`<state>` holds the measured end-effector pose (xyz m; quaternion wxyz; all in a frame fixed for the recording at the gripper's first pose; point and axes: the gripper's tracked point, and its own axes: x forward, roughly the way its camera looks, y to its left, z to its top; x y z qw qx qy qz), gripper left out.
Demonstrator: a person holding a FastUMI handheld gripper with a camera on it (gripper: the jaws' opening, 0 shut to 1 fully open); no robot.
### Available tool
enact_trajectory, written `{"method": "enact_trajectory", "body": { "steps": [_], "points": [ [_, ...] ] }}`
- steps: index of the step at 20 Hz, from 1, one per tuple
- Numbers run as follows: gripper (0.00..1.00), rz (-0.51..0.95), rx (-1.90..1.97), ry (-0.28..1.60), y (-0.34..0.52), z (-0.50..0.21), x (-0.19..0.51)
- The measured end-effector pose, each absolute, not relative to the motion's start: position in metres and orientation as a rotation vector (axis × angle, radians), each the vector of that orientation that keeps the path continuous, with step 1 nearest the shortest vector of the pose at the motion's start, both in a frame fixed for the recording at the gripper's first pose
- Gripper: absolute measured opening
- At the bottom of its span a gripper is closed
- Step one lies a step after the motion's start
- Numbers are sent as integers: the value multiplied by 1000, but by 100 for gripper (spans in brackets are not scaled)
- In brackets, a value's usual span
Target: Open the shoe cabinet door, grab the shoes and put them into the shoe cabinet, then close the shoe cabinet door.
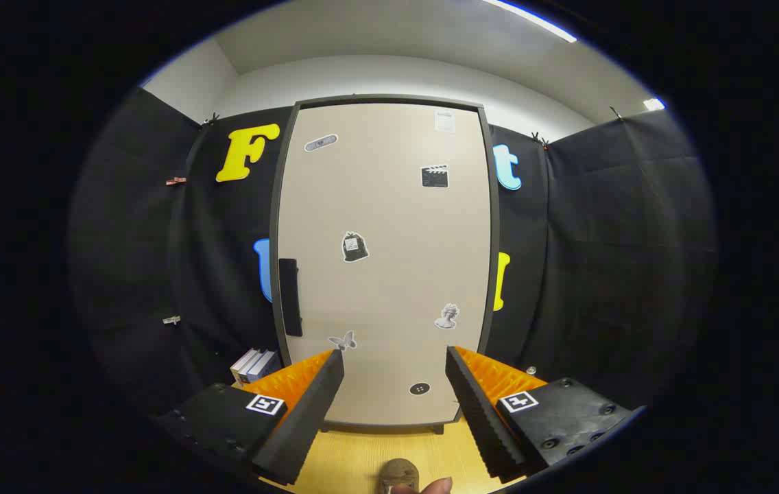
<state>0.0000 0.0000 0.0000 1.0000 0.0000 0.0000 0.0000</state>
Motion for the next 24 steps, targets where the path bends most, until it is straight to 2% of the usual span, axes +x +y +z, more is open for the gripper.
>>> {"method": "enact_trajectory", "body": {
  "steps": [24],
  "points": [
    [98, 17, 10, -25, 23, 9, -7]
  ]
}}
